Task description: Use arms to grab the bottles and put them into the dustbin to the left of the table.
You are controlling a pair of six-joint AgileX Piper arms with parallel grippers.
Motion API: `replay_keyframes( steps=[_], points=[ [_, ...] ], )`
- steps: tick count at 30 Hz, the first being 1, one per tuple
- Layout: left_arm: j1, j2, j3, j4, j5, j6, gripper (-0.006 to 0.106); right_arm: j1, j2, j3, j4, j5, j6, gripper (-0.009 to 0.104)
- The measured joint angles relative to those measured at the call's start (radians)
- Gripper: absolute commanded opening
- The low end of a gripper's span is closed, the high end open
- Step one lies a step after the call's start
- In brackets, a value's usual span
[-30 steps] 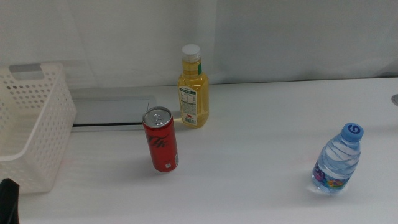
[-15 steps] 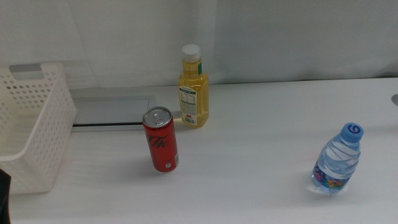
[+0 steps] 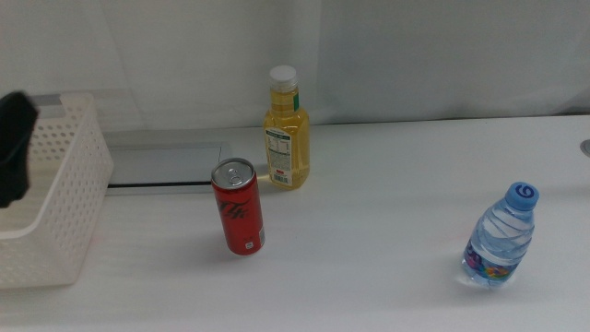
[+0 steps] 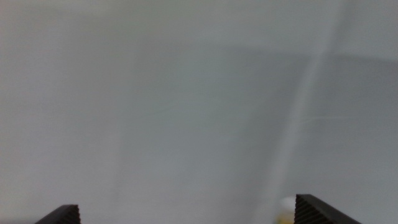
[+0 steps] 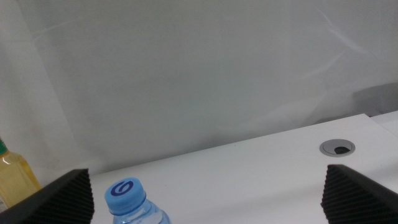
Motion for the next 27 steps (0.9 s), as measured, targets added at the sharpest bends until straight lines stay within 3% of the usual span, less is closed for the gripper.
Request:
replay_keyframes(
  steps=[3,7,10,18,27],
  points=[
    [-0.114,0.050,-0.010,0.037,-0.092,0.027,0.089,0.000,0.000,0.000,0.000,0.000,0.000,0.103],
    [-0.230,0.132,-0.010,0.185,-0.126,0.041,0.089,0.000,0.000,0.000,0.000,0.000,0.000,0.103],
    [-0.287,0.211,-0.010,0.238,-0.126,0.034,0.089,0.000,0.000,0.000,0.000,0.000,0.000,0.103],
    [-0.311,0.420,0.030,0.259,-0.225,-0.020,0.089,0.000,0.000,0.000,0.000,0.000,0.000,0.103],
    [-0.313,0.533,0.304,0.266,-0.679,-0.126,0.089,0.000,0.000,0.000,0.000,0.000,0.000,0.103]
  ],
)
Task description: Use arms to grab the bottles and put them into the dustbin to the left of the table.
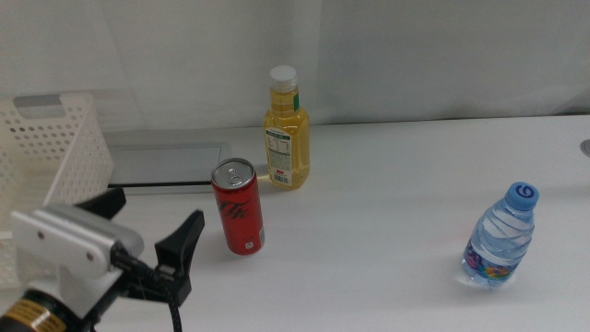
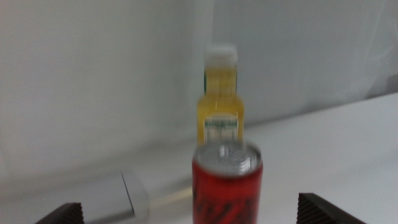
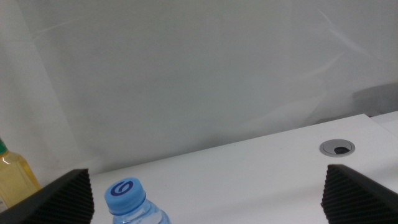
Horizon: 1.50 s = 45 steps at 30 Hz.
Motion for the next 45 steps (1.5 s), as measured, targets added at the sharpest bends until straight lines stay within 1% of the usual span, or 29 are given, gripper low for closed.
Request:
replay_keyframes(
  steps=[3,9,18,22,29,36,43,45],
  points=[
    [0.000,0.045,0.049,0.018,-0.049,-0.047,0.089,0.000,0.000,0.000,0.000,0.000,-0.002,0.103],
    [0.000,0.159,0.069,0.095,-0.098,-0.090,0.089,0.000,0.000,0.000,0.000,0.000,-0.002,0.103],
    [0.000,0.377,0.069,0.103,-0.346,-0.120,0.089,0.000,0.000,0.000,0.000,0.000,-0.002,0.103],
    [0.000,0.495,0.038,0.105,-0.417,-0.131,0.089,0.000,0.000,0.000,0.000,0.000,-0.002,0.103],
    [0.000,0.644,-0.122,0.160,-0.438,-0.161,0.089,0.000,0.000,0.000,0.000,0.000,-0.002,0.103],
    [0.000,0.730,-0.231,0.165,-0.440,-0.173,0.089,0.000,0.000,0.000,0.000,0.000,-0.002,0.103],
    [0.000,0.799,-0.274,0.165,-0.438,-0.192,0.089,0.000,0.000,0.000,0.000,0.000,-0.002,0.103],
    [0.000,0.813,-0.282,0.165,-0.436,-0.194,0.087,0.000,0.000,0.000,0.000,0.000,-0.002,0.103]
  ],
)
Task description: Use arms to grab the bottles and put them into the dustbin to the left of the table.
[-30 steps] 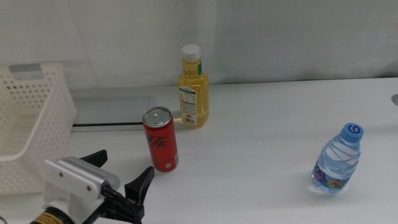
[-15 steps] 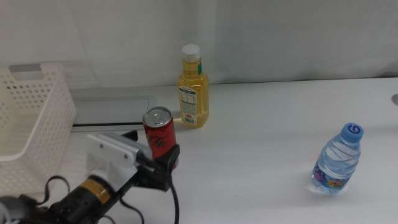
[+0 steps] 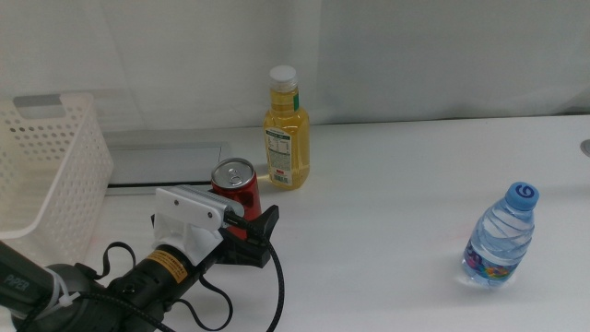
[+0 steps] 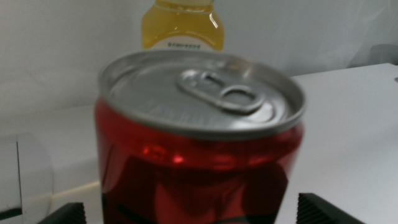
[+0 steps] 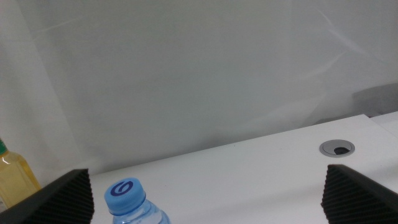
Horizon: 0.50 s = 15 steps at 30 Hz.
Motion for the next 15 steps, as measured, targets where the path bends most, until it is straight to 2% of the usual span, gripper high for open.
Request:
replay_keyframes(
  steps=[1,5,8,15],
  points=[
    [0.000,0.004,-0.003,-0.002,0.000,-0.002,0.085,0.000,0.000,0.000,0.000,0.000,0.000,0.103],
    [0.000,0.018,-0.022,-0.013,0.023,-0.004,0.045,0.000,0.000,0.000,0.000,0.000,0.000,0.103],
    [0.000,0.018,-0.032,-0.015,0.039,-0.005,-0.002,0.000,0.000,0.000,0.000,0.000,-0.002,0.103],
    [0.000,0.018,-0.034,-0.067,0.043,-0.005,-0.003,0.000,0.000,0.000,0.000,0.000,-0.002,0.103]
  ],
)
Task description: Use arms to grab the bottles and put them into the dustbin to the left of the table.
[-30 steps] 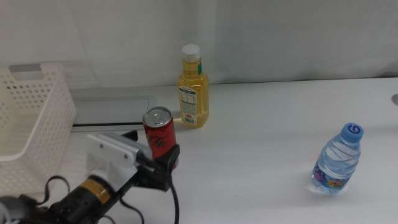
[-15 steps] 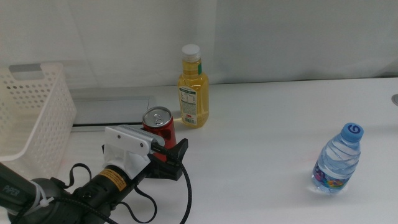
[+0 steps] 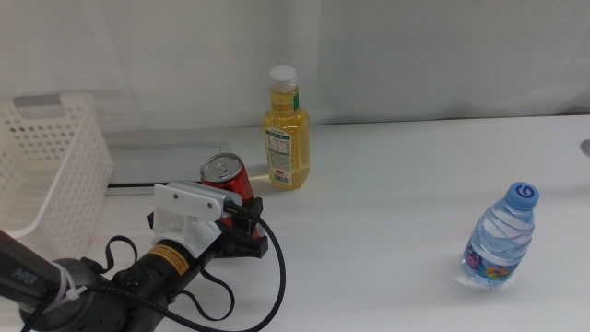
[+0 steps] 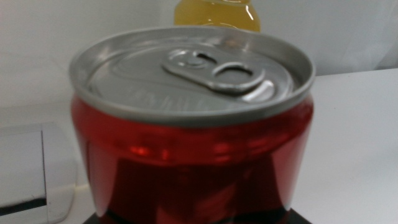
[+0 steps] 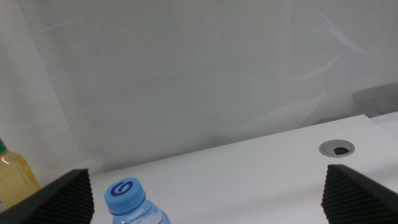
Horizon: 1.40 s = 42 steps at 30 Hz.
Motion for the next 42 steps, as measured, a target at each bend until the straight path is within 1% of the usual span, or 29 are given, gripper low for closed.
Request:
replay_keyframes(
  steps=[4,7,9,10,18,24,29,34,37,39,40,42],
  points=[
    [0.000,-0.012,0.000,-0.009,0.017,0.000,-0.003,0.000,0.000,0.000,0.000,0.000,0.000,0.103],
    [0.000,-0.056,0.000,-0.010,0.071,-0.005,-0.003,0.000,0.000,0.000,0.000,0.000,0.000,0.103],
    [0.000,-0.130,-0.007,-0.014,0.152,-0.003,-0.003,0.000,0.000,0.000,0.000,0.000,0.000,0.103],
    [0.000,-0.193,-0.032,-0.016,0.249,0.014,-0.003,0.000,0.000,0.000,0.000,0.000,0.000,0.103],
    [0.000,-0.422,-0.232,-0.018,0.728,0.142,-0.003,0.000,0.000,0.000,0.000,0.000,0.002,0.103],
    [0.046,-0.525,-0.451,-0.018,1.097,0.169,-0.003,0.000,0.000,0.000,0.000,0.000,0.002,0.103],
    [0.145,-0.558,-0.680,-0.018,1.433,0.169,-0.003,0.000,0.000,0.000,0.000,0.000,0.002,0.103],
    [0.304,-0.560,-0.879,-0.018,1.729,0.169,-0.003,0.000,0.000,0.000,0.000,0.000,0.002,0.103],
    [0.414,-0.560,-0.956,-0.018,1.862,0.169,-0.003,0.000,0.000,0.000,0.000,0.000,0.002,0.103],
    [0.486,-0.560,-0.982,-0.018,1.928,0.177,-0.003,0.000,0.000,0.000,0.000,0.000,0.002,0.103],
    [0.562,-0.554,-0.993,-0.018,1.979,0.177,-0.003,0.000,0.000,0.000,0.000,0.000,0.001,0.103],
    [0.623,-0.536,-0.995,-0.025,2.020,0.191,-0.003,0.000,0.000,0.000,0.000,0.000,0.000,0.103]
  ],
)
